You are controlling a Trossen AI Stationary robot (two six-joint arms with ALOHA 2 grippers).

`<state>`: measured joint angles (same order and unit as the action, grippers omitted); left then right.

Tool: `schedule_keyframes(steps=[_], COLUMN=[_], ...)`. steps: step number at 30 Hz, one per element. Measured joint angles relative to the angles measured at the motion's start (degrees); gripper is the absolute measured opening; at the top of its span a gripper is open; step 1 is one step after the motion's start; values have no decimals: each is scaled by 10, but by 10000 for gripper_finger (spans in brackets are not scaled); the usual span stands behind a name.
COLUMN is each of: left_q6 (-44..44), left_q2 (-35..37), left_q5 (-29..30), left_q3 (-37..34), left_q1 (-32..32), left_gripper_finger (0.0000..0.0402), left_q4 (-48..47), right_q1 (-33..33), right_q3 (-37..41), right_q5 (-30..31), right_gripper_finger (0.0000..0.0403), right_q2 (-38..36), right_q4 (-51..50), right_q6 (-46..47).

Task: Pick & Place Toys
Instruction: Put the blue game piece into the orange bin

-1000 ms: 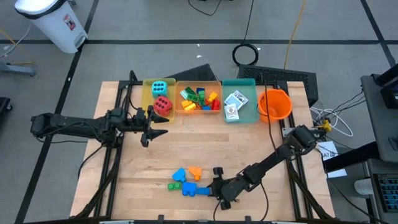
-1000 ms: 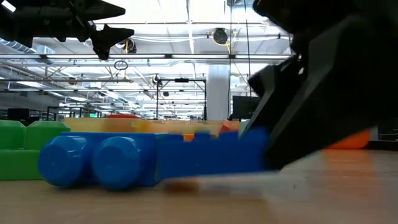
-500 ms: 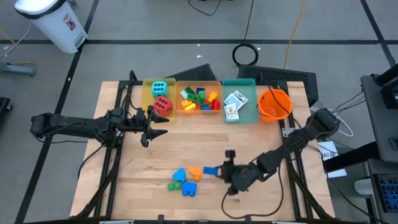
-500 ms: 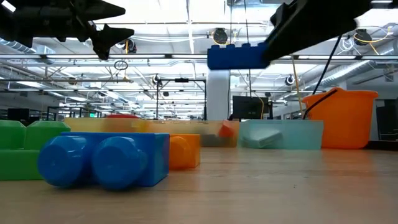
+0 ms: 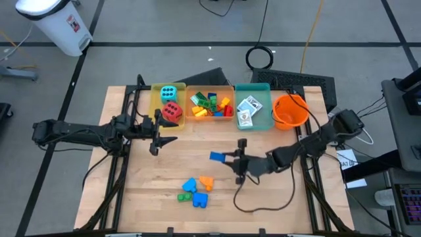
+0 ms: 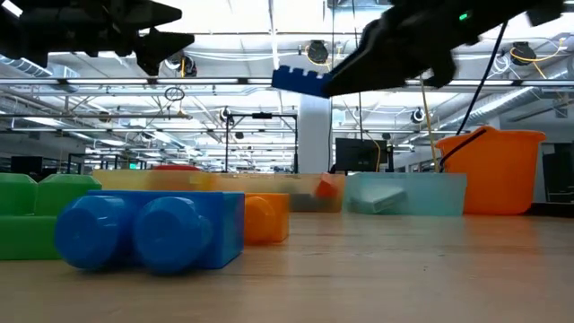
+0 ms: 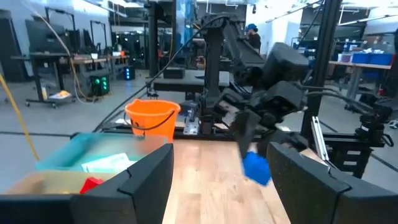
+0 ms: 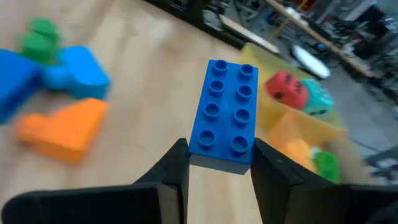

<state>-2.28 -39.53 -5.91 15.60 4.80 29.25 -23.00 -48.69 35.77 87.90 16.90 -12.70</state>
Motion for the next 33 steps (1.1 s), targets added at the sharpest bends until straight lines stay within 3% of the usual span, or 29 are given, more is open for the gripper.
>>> schedule_keyframes(steps=[4, 10, 12, 17, 21, 24, 29, 33], left_q6=[10, -34, -25, -72, -164, -221, -250, -278], left_q2=[-11, -66, -93, -167, -233, -272, -332, -368], left_q5=[23, 163, 176, 77, 44, 25, -62, -76], left_q3=[0, 0, 11, 69, 122, 146, 159, 160], left_q1=[0, 5, 20, 71, 112, 134, 136, 122], left_gripper_finger=[262, 253, 254, 255, 255, 255, 255, 255], left_q4=[19, 95, 109, 110, 103, 98, 103, 138], right_q1=[50, 119, 140, 182, 203, 208, 201, 182], right_q3=[0, 0, 0, 0, 0, 0, 0, 0], right_q5=[0, 0, -2, -42, -76, -74, -55, -33], right_gripper_finger=[94, 94, 94, 94, 94, 94, 94, 94], right_q2=[0, 0, 0, 0, 0, 0, 0, 0], right_q4=[31, 68, 84, 146, 173, 176, 171, 170], right_q6=[-54, -141, -165, -227, -255, -255, -255, -256])
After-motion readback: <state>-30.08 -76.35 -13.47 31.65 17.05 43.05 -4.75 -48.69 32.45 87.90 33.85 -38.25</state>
